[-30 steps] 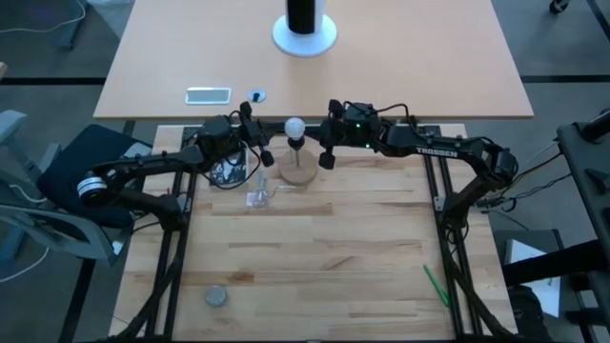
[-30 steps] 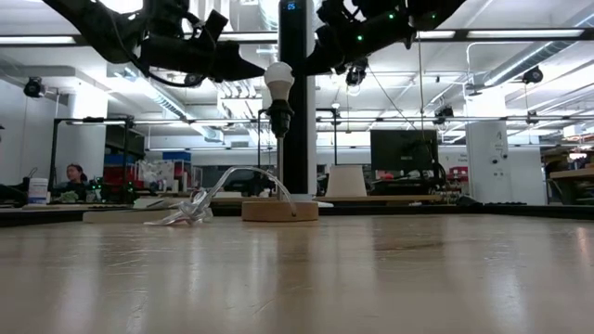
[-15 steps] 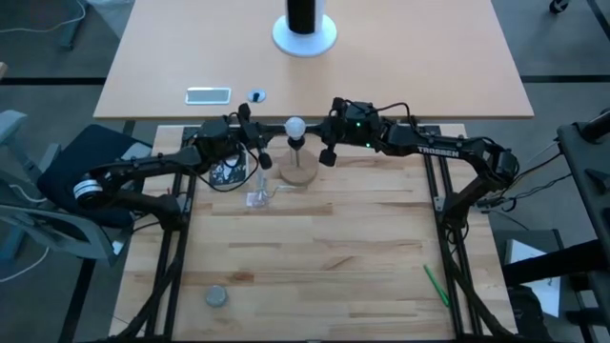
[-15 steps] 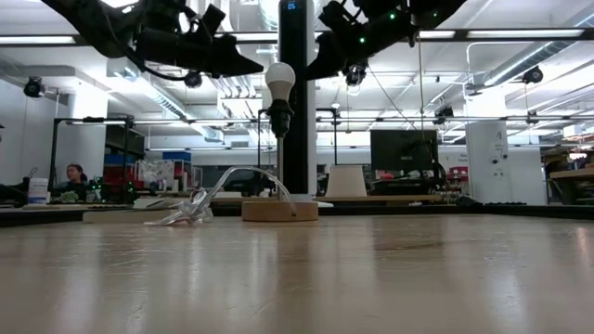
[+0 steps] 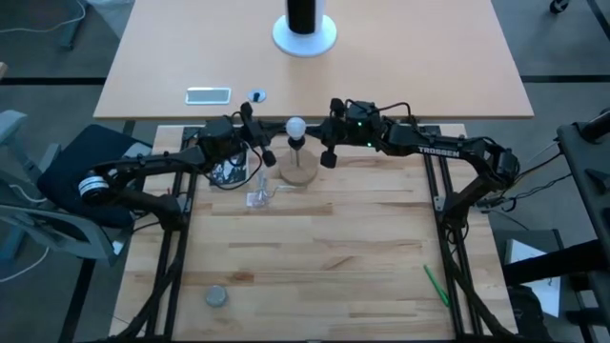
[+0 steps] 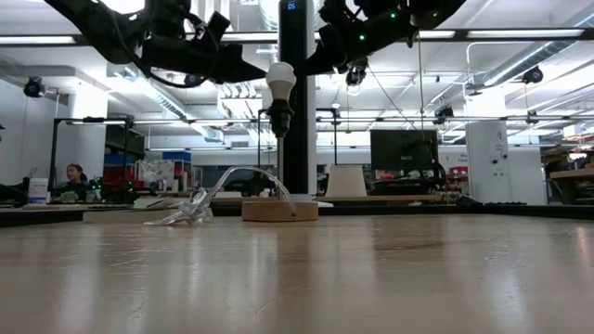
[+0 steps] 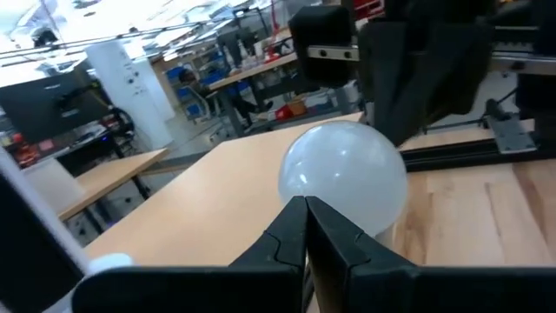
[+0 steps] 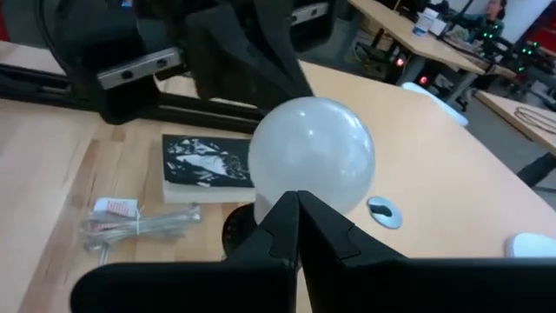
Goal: Screw lightbulb
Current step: Remove the lightbulb from the lamp
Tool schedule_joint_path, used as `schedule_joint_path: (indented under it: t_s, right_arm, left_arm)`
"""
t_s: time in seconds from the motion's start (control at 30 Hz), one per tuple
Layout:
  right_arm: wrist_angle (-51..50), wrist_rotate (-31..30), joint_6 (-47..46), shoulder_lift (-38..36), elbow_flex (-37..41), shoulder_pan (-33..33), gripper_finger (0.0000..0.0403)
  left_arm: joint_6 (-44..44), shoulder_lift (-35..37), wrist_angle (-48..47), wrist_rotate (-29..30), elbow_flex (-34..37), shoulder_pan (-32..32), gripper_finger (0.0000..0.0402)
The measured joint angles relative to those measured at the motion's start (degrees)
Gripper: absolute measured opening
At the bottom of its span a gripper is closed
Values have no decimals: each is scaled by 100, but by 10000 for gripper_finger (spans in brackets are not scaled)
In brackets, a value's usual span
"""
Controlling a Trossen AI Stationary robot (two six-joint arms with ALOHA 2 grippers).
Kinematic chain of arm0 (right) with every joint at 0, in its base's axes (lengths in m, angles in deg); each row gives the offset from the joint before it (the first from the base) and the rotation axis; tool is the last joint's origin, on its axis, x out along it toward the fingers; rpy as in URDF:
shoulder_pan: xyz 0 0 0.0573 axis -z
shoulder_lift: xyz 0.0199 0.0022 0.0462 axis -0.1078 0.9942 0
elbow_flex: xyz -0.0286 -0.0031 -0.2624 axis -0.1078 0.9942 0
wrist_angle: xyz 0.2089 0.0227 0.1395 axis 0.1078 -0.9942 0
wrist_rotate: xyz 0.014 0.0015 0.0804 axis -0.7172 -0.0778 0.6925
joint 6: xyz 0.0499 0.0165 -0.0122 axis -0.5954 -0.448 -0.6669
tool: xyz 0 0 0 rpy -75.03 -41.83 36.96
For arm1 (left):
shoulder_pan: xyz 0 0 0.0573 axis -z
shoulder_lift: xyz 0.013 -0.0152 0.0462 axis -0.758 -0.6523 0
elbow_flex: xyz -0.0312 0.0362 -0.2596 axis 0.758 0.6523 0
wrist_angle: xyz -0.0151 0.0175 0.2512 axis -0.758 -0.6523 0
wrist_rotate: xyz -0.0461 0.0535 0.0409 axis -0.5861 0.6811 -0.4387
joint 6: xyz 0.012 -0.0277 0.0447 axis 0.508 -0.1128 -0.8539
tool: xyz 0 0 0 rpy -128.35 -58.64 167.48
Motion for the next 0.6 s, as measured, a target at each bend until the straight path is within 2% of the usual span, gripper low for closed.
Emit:
schedule_joint_path:
  t_s: [0.17, 0.3, 0.47, 0.6]
  right_arm:
    - [28, -88, -60, -13, 0, 8, 0]
    - [-62, -614, -28, -60, 0, 11, 0]
    - [-258, -658, 13, -84, 0, 51, 0]
    - [-257, -658, 53, -101, 0, 91, 0]
  left_arm:
    - [47, 15, -80, -417, 0, 2, 0]
    - [106, 48, -221, -643, 0, 43, 0]
    - [106, 161, -259, -510, 0, 30, 0]
    - [7, 158, -382, -83, 0, 34, 0]
